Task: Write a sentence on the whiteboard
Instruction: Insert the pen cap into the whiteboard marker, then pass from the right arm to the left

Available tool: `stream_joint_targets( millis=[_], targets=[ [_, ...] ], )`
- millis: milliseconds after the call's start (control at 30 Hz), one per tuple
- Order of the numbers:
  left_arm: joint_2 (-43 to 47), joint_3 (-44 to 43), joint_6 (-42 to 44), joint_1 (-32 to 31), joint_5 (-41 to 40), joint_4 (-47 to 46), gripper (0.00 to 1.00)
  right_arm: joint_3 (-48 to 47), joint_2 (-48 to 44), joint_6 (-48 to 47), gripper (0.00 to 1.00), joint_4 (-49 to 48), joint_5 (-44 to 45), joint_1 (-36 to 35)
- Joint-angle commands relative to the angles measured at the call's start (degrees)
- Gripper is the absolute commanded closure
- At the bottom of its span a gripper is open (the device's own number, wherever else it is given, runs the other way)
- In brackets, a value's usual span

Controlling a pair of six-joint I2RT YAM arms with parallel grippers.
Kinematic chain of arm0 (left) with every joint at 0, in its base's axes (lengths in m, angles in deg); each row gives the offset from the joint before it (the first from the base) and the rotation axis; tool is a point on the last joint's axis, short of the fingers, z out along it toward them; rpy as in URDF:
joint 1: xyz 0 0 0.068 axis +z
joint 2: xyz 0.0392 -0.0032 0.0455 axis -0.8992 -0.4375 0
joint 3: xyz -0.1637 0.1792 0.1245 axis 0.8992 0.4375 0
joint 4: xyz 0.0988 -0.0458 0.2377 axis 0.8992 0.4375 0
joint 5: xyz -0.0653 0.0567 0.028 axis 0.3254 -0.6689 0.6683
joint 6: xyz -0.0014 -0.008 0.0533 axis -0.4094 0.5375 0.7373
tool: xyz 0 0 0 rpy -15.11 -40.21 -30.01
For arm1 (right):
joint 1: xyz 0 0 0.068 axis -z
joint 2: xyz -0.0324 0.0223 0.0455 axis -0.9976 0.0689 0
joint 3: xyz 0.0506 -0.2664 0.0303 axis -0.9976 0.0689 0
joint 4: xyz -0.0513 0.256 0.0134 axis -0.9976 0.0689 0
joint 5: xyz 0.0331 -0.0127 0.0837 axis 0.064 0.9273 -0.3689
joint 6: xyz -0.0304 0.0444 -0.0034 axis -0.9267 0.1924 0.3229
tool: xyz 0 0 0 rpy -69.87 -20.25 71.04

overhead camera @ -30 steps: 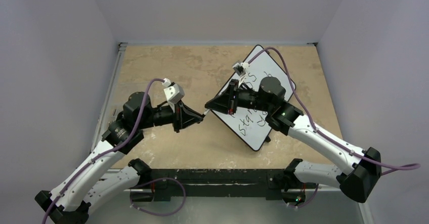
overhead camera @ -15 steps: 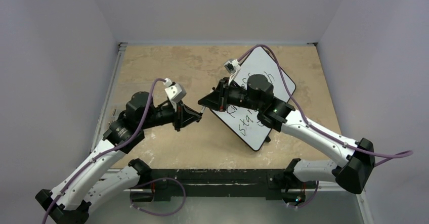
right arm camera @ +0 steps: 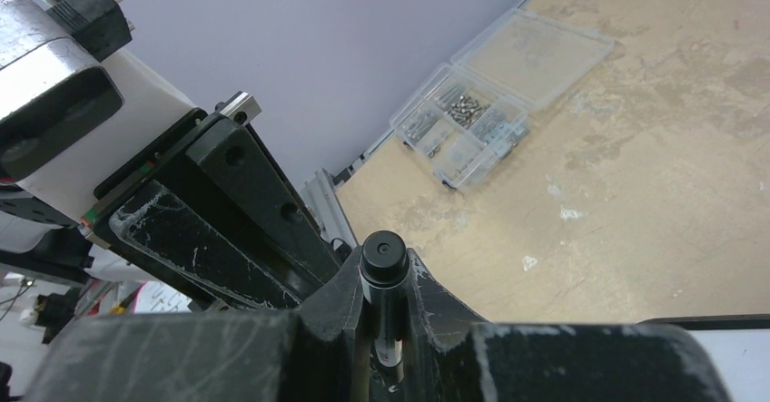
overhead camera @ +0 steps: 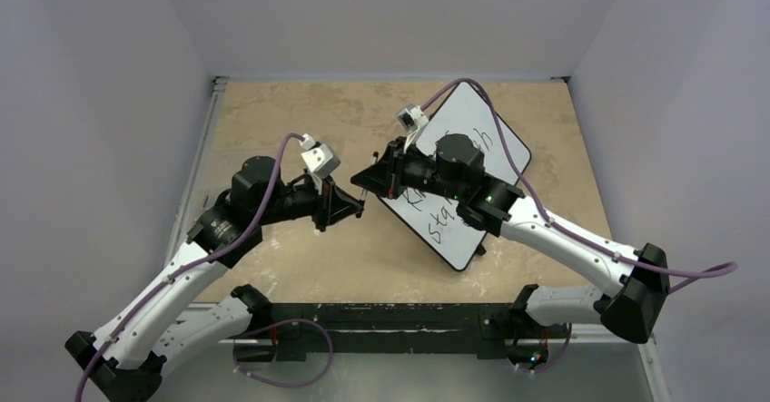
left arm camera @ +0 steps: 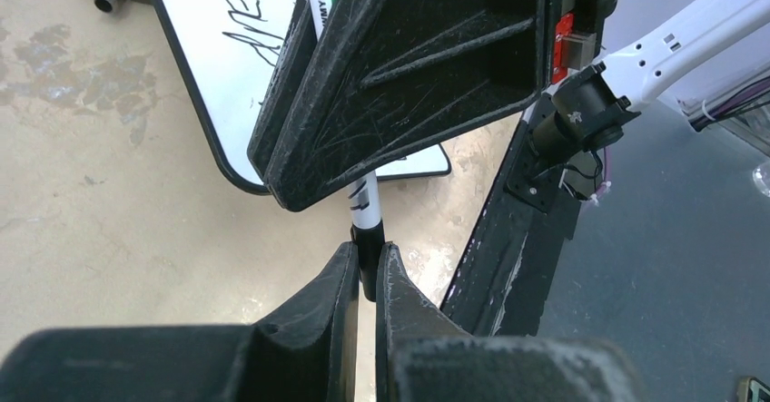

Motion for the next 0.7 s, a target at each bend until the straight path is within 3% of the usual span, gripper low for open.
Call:
stream_joint_targets(
  millis=[0,67,233,333,467,667],
  targets=[
    [0.83,-5.37,2.94,-0.32,-2.49,-17.21,1.00,-2.39,1.21,1.30,1.00,8.56,-3.02,-5.61],
    [1.62,-4.45,3.38,-0.33,-3.10,-15.40,1.00,-3.60,1.29,0.86,1.00,10.53,1.29,-5.60],
    [5.48,-0.24,3.83,-0.32,-5.27,-11.88,0.64,-7.18,3.91,-1.87,1.00,14.57,6.68,-5.59],
    [8.25,2.19,3.82,-0.32,-6.67,-11.10,0.50,-8.58,5.05,-2.77,1.00,15.01,7.56,-5.59],
    [8.57,2.68,3.92,-0.32,-7.12,-10.08,0.50,-10.12,5.57,-2.81,1.00,14.98,7.43,-5.60],
    [7.44,3.54,3.10,-0.48,-6.42,-10.19,0.60,-11.64,5.17,-2.48,1.00,15.55,8.62,-5.64]
  ],
)
